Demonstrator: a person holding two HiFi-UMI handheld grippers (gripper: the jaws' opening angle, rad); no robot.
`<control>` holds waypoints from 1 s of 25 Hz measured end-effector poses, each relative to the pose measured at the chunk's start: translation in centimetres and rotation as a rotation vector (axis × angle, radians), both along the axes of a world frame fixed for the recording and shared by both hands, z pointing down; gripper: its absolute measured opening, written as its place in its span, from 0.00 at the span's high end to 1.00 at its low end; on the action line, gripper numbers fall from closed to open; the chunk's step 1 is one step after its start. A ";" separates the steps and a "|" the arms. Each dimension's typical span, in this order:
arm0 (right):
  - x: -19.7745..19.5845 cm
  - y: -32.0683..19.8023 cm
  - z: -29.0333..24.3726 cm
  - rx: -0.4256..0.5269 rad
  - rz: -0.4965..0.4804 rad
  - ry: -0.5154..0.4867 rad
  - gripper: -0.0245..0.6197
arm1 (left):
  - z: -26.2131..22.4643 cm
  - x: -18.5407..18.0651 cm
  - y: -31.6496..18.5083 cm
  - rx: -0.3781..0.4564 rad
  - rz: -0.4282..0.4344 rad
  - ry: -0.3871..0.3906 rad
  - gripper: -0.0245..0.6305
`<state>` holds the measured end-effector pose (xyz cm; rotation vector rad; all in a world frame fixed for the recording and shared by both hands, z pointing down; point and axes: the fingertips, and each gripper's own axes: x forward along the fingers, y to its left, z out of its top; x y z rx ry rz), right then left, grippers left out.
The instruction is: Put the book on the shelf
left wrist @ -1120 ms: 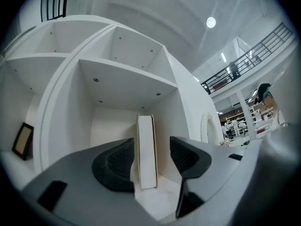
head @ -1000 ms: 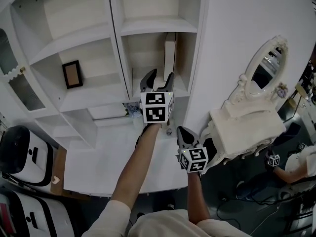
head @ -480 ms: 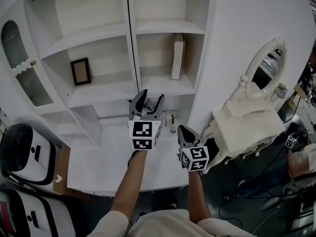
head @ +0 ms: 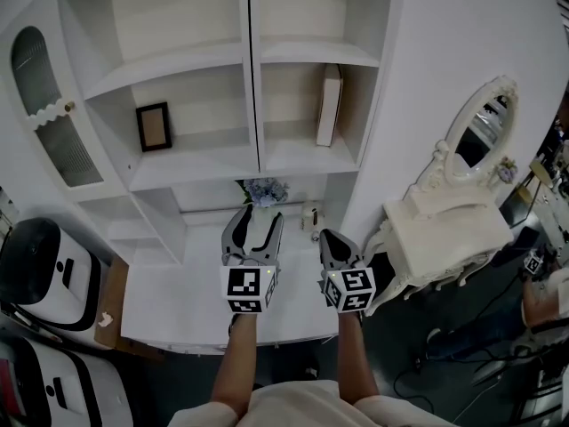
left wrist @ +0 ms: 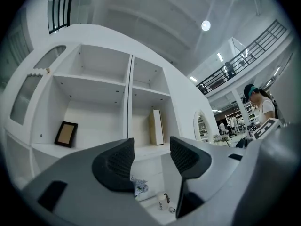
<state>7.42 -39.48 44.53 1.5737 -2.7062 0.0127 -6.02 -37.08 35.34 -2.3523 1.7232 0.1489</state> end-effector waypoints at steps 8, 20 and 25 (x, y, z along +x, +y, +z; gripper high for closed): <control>-0.1 0.3 0.2 -0.004 0.002 -0.001 0.92 | 2.4 -0.3 1.8 -0.044 0.017 0.037 0.60; 0.2 0.7 0.1 0.001 -0.001 0.000 0.92 | 5.1 -0.3 2.5 -0.085 -0.003 0.011 0.89; 0.1 1.1 0.5 -0.006 -0.003 0.004 0.92 | 6.3 -0.1 2.7 -0.113 0.008 0.030 0.94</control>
